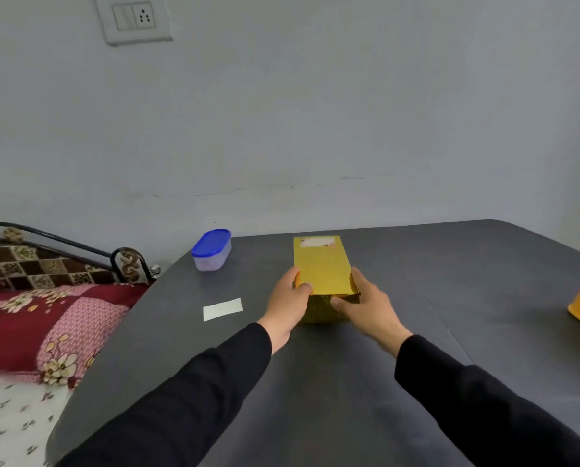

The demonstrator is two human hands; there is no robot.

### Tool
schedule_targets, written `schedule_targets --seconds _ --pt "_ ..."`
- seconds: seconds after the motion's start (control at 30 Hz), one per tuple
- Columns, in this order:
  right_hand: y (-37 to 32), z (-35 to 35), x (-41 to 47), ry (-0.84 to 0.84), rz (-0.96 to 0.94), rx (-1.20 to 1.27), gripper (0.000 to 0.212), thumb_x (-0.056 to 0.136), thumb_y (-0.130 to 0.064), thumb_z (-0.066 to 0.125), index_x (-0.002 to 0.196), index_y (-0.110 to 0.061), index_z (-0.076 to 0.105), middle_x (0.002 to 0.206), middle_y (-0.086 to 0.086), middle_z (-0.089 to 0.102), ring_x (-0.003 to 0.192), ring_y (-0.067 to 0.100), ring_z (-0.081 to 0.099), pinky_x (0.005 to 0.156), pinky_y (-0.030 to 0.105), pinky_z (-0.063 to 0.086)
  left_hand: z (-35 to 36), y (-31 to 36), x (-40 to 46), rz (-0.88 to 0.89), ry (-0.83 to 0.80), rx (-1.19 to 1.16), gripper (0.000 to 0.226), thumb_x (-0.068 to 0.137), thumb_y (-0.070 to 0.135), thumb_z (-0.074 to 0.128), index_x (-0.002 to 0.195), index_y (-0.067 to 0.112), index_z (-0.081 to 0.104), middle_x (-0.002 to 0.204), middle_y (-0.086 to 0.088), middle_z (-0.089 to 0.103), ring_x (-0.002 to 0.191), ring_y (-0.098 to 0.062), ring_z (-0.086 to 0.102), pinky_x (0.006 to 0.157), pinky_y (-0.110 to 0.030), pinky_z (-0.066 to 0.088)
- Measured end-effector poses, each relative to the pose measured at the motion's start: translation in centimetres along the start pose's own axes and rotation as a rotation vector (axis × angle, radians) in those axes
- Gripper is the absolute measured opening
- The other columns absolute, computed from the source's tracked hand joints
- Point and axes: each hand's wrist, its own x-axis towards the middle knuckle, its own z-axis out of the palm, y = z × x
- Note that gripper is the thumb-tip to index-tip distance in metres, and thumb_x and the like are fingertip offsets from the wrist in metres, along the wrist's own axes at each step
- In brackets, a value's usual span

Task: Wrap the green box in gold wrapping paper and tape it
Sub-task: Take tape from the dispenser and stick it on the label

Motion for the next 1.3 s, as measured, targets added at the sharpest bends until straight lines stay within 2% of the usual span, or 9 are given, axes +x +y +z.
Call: schedule_targets --seconds 0.3,0.4,0.5,0.63,0.7,0.83,0.93,1.1,1.3 --pt "1.5 -4.6 13.0 0.051 0.059 -0.037 0.041 0.095 -0.019 0.07 0.131 -0.025 0.05 0.123 0.005 0.065 0.111 0.025 0.06 0.098 0.04 0.053 4.7 2.8 13.7 -0.016 -0.085 0.006 0.042 0.103 0.013 0.046 0.145 0.011 0.048 0.13 -0.009 0.059 0.109 -0.022 0.057 0.081 -0.03 0.049" --pt "2.7 -4.6 15.8 0.049 0.104 -0.065 0.05 0.097 -0.02 0.069 0.142 -0.019 0.048 0.13 0.007 0.062 0.113 0.025 0.056 0.1 0.038 0.049 6.0 2.0 17.3 -0.062 -0.103 0.018 0.053 0.101 0.011 0.048 0.154 0.013 0.04 0.146 -0.01 0.052 0.128 -0.028 0.052 0.107 -0.042 0.048" --pt "3.6 -4.1 17.2 0.053 0.122 -0.073 0.053 0.098 -0.019 0.067 0.146 -0.016 0.045 0.133 0.007 0.06 0.109 0.022 0.053 0.1 0.037 0.048 6.4 1.7 18.5 -0.079 -0.107 0.025 0.059 0.102 0.011 0.05 0.158 0.014 0.033 0.153 -0.008 0.045 0.135 -0.029 0.048 0.113 -0.048 0.043" --pt "4.5 -3.5 17.9 0.048 0.122 -0.066 0.054 0.098 -0.02 0.067 0.147 -0.019 0.042 0.125 0.0 0.057 0.108 0.021 0.052 0.096 0.034 0.048 6.1 1.7 18.2 -0.052 -0.111 0.062 0.052 0.103 0.012 0.05 0.154 0.014 0.039 0.144 -0.007 0.05 0.129 -0.029 0.051 0.105 -0.04 0.048" --pt "4.4 -3.6 17.6 0.048 0.125 -0.056 0.054 0.097 -0.024 0.069 0.144 -0.023 0.044 0.131 -0.001 0.06 0.112 0.022 0.056 0.096 0.034 0.049 5.7 1.6 17.7 -0.019 -0.122 0.058 0.031 0.103 0.011 0.05 0.132 0.02 0.056 0.128 -0.008 0.061 0.121 -0.031 0.057 0.091 -0.031 0.049" --pt "3.3 -3.6 15.3 0.237 0.059 -0.035 0.058 0.093 -0.024 0.072 0.146 -0.018 0.049 0.126 -0.001 0.061 0.112 0.021 0.062 0.096 0.032 0.05 3.8 1.8 15.4 0.009 -0.111 0.044 0.026 0.102 0.007 0.056 0.125 0.02 0.054 0.113 0.008 0.062 0.104 -0.012 0.059 0.086 -0.026 0.049" --pt "2.2 -2.6 12.6 0.384 0.006 0.122 0.048 0.094 -0.019 0.066 0.14 -0.02 0.057 0.119 0.0 0.063 0.086 0.003 0.06 0.084 0.022 0.051 0.7 0.8 13.8 -0.007 -0.058 0.181 0.045 0.096 0.015 0.064 0.14 0.015 0.056 0.132 -0.002 0.062 0.118 -0.02 0.06 0.1 -0.034 0.051" --pt "0.4 1.9 8.8 0.274 0.047 0.283 0.032 0.09 -0.018 0.068 0.122 -0.019 0.071 0.11 -0.005 0.07 0.107 0.012 0.065 0.09 0.022 0.046 -6.4 -2.0 10.3 -0.083 0.051 0.556 0.008 0.086 0.016 0.061 0.085 0.023 0.058 0.083 -0.002 0.056 0.076 -0.023 0.048 0.071 -0.029 0.041" --pt "-0.9 8.1 6.5 0.096 0.133 0.306 0.022 0.09 -0.024 0.071 0.112 -0.021 0.075 0.108 -0.005 0.07 0.104 0.013 0.063 0.083 0.019 0.043 -11.8 -6.4 7.6 -0.271 0.058 1.121 0.045 0.095 0.052 0.048 0.127 0.024 0.063 0.134 -0.011 0.058 0.129 -0.029 0.05 0.091 -0.038 0.041"
